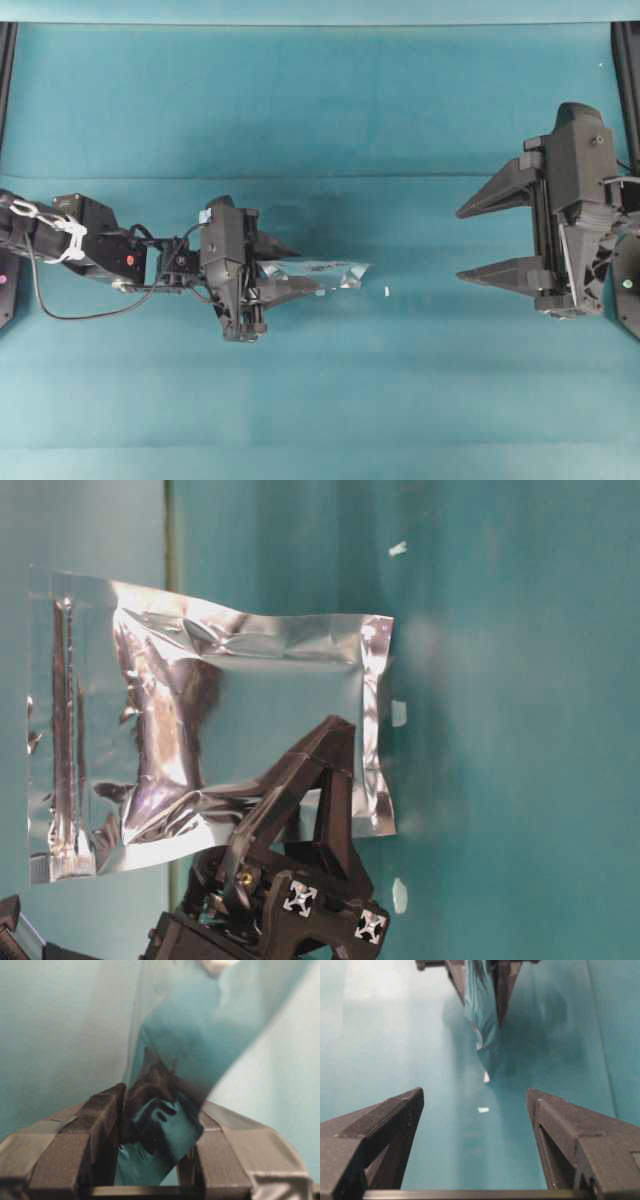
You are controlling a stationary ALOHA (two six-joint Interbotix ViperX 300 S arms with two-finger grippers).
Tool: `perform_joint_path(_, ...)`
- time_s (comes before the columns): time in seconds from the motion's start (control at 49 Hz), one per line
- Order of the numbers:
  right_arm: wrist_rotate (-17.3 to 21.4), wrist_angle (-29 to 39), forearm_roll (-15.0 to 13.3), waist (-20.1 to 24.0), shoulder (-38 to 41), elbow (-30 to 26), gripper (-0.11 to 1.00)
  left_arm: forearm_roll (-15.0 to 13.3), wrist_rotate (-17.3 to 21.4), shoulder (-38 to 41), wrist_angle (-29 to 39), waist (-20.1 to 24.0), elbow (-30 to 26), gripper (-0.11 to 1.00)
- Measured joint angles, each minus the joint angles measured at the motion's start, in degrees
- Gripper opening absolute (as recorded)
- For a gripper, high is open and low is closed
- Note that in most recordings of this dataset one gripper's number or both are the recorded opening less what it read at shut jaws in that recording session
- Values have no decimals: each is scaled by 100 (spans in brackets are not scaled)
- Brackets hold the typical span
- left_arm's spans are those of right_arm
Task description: Hand over the silver zip bag and make it stand upright.
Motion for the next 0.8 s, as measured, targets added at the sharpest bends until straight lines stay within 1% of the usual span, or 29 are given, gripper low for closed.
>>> perform_joint_path(0.797,-9,-132,0,0,-9,9,92,0,-9,0,9,0,0,34)
